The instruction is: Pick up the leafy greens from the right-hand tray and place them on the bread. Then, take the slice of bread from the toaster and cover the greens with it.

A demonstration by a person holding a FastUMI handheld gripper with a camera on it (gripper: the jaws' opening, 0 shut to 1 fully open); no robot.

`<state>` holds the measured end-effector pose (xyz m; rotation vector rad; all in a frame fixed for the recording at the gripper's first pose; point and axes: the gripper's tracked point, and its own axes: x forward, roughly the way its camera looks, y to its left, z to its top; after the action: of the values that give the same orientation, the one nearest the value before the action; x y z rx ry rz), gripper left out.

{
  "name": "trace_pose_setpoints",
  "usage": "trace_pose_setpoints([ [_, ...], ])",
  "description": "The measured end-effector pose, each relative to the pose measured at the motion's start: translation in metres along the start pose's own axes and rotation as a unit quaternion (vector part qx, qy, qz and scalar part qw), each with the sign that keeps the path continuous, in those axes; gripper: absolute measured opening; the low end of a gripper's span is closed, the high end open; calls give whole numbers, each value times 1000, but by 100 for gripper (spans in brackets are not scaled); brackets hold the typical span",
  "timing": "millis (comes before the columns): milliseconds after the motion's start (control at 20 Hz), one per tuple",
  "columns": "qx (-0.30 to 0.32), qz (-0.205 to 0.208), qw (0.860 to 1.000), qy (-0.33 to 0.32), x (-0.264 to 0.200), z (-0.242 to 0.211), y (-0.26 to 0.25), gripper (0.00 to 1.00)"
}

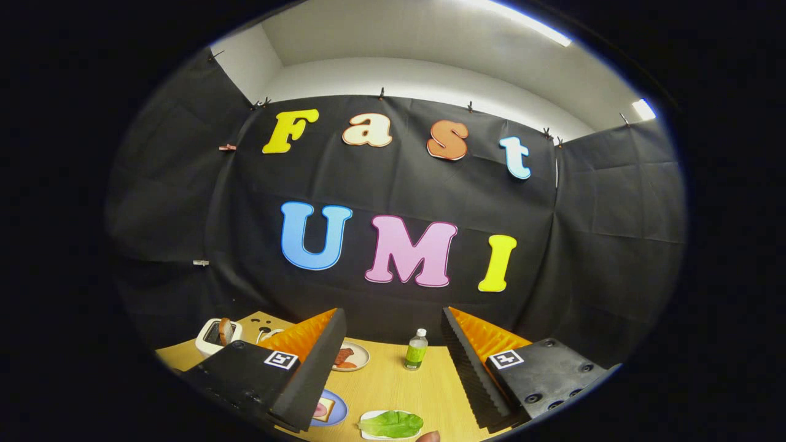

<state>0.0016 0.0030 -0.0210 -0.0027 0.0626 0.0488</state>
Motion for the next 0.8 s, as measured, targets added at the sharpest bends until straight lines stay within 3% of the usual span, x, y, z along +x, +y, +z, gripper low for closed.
trace_pose_setpoints([
  [300,22,36,992,121,14,-87,3,96],
  [450,-19,98,978,182,25,-151,8,96],
  [600,-69,195,953,223,21,-205,14,94],
  [800,-104,295,898,309,15,-278,16,94],
])
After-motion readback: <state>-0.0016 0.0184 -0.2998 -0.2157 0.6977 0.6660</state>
